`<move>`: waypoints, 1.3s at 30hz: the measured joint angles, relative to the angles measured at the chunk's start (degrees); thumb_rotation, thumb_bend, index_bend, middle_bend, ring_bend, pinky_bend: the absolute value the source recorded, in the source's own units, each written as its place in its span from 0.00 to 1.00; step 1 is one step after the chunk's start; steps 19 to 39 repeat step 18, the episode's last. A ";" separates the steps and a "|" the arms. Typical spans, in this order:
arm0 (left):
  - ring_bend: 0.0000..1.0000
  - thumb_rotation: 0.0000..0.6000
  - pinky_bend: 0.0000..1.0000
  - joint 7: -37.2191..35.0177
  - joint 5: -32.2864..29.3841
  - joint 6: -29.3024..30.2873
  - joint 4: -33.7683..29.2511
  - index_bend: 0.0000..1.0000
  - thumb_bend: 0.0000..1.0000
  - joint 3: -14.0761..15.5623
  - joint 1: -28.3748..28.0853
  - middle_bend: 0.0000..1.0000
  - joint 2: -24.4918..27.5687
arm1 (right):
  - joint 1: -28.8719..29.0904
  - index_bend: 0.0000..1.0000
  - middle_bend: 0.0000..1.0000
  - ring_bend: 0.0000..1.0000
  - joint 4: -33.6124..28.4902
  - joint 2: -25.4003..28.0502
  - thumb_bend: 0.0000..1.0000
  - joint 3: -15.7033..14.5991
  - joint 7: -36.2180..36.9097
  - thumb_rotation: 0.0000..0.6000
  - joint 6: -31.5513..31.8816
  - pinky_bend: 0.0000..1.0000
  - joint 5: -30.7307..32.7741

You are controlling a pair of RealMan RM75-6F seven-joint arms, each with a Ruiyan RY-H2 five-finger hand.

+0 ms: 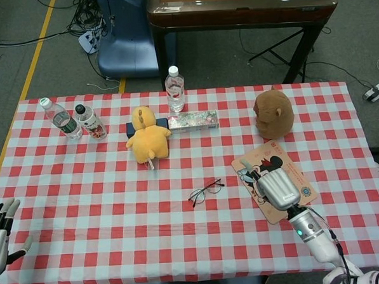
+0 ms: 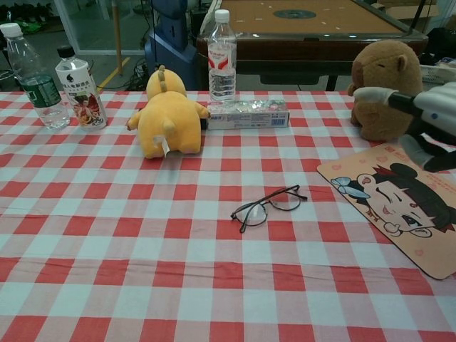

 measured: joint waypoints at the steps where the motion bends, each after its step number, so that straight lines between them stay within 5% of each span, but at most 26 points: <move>1: 0.00 1.00 0.00 0.19 0.04 -0.04 -0.18 0.00 0.32 -0.08 -0.11 0.00 0.02 | -1.02 0.00 0.64 0.63 -0.55 1.24 0.57 -0.09 -0.25 1.00 1.20 0.69 0.08; 6: 0.00 1.00 0.00 0.84 0.15 -0.17 -0.89 0.00 0.32 -0.27 -0.50 0.00 0.11 | -6.96 0.00 0.33 0.31 -2.11 6.60 0.51 -0.82 -0.32 1.00 7.37 0.48 1.31; 12: 0.00 1.00 0.00 1.74 0.86 0.30 -2.00 0.00 0.32 -0.26 -0.68 0.00 0.21 | -12.81 0.00 0.13 0.11 -0.34 8.49 0.49 -1.72 4.73 1.00 13.13 0.30 1.86; 18: 0.00 1.00 0.00 2.32 1.84 1.28 -3.25 0.00 0.32 -0.16 -0.61 0.00 0.42 | -16.72 0.00 0.13 0.10 1.80 8.95 0.49 -2.30 8.05 1.00 15.73 0.29 1.63; 39: 0.00 1.00 0.00 2.32 1.84 1.28 -3.25 0.00 0.32 -0.16 -0.61 0.00 0.42 | -16.72 0.00 0.13 0.10 1.80 8.95 0.49 -2.30 8.05 1.00 15.73 0.29 1.63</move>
